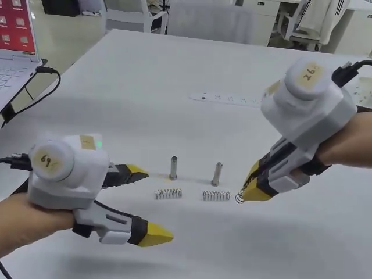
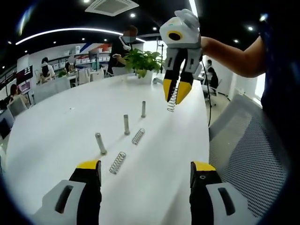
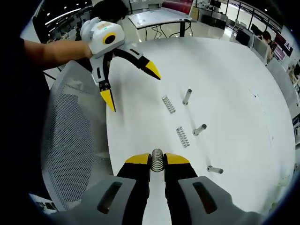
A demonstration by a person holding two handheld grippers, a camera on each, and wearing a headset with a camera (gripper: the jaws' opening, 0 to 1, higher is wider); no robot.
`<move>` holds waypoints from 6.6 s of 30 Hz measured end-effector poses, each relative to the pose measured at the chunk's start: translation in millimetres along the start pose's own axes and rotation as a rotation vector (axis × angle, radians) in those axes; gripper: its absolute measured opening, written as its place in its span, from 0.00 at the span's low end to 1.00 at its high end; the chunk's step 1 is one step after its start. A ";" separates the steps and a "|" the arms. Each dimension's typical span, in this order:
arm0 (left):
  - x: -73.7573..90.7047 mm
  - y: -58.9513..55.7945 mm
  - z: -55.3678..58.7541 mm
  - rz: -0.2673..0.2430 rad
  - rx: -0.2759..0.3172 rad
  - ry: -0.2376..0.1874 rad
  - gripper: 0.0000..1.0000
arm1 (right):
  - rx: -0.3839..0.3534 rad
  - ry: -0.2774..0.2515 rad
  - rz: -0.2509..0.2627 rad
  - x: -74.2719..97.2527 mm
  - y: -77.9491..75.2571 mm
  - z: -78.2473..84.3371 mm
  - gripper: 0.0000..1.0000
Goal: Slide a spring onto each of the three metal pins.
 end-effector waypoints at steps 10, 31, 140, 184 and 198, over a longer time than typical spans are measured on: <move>6.1 4.3 6.8 -0.050 0.037 -0.030 0.83 | -0.015 0.004 0.033 11.1 -14.6 3.0 0.09; 6.2 3.8 12.2 -0.071 0.076 -0.050 0.90 | -0.055 0.011 0.121 43.5 -54.6 9.5 0.09; 7.5 3.1 14.9 -0.070 0.089 -0.040 0.85 | -0.206 0.222 0.111 -54.9 -125.7 57.4 0.11; 6.4 -0.8 14.0 -0.061 0.085 -0.034 0.84 | -0.209 0.162 0.138 -38.9 -93.2 85.7 0.25; 5.9 -3.0 11.1 -0.054 0.072 -0.037 0.84 | -0.185 0.150 0.110 -46.8 -64.7 85.5 0.26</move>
Point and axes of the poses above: the centre of the closed fingertips' face, and the gripper's own axes: x roughly backward along the fingers, y roughly to its left, z roughly out of its underside, the point moved 5 cm from there along x, roughly backward along the fingers, and after that the axes turned 5 degrees about -x, right-handed, at the moved point
